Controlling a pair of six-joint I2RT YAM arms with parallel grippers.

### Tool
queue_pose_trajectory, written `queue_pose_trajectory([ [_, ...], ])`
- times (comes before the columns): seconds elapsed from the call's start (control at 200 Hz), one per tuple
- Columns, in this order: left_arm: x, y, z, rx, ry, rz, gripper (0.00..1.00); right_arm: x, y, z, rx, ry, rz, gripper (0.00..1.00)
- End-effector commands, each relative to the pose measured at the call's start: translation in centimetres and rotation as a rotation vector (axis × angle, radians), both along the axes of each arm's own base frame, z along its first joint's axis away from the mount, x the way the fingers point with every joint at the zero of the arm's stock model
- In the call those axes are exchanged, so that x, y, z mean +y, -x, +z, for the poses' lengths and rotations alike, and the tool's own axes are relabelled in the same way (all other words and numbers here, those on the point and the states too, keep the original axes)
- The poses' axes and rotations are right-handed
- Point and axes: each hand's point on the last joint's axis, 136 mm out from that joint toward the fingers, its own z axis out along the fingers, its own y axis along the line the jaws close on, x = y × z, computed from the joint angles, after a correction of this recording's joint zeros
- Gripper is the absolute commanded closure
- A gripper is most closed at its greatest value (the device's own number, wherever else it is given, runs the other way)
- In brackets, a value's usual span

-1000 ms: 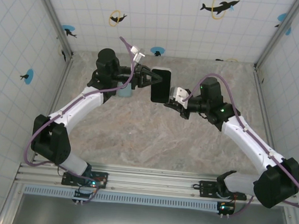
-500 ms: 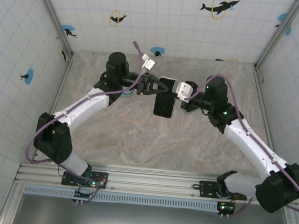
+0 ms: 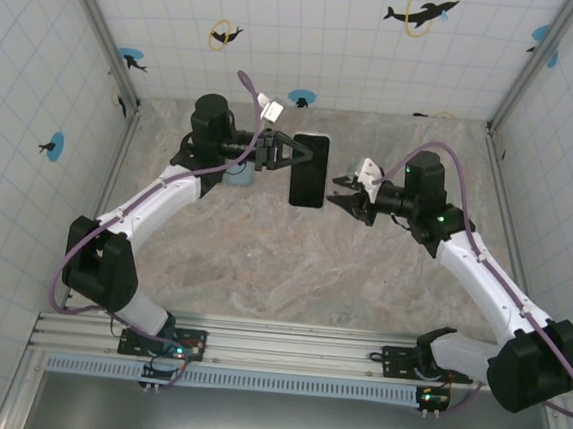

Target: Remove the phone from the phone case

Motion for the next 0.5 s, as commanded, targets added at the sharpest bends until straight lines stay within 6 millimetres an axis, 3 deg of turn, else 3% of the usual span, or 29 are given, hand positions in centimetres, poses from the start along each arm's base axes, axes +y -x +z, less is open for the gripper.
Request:
queue_pose_trajectory([
  [0.0,0.4,0.6,3.4,-0.118,0.052,0.002,1.0,0.4,3.0,-0.6,0.18,-0.05,0.117,0.55],
  [0.165,0.3,0.2,3.1,-0.105,0.049,0.002,1.0,1.2,3.5,0.2,0.226,-0.099,0.184,0.56],
  [0.495,0.2,0.2,2.8,-0.088,0.047,0.003,1.0,2.5,3.1,0.9,0.226,-0.128,0.214,0.69],
])
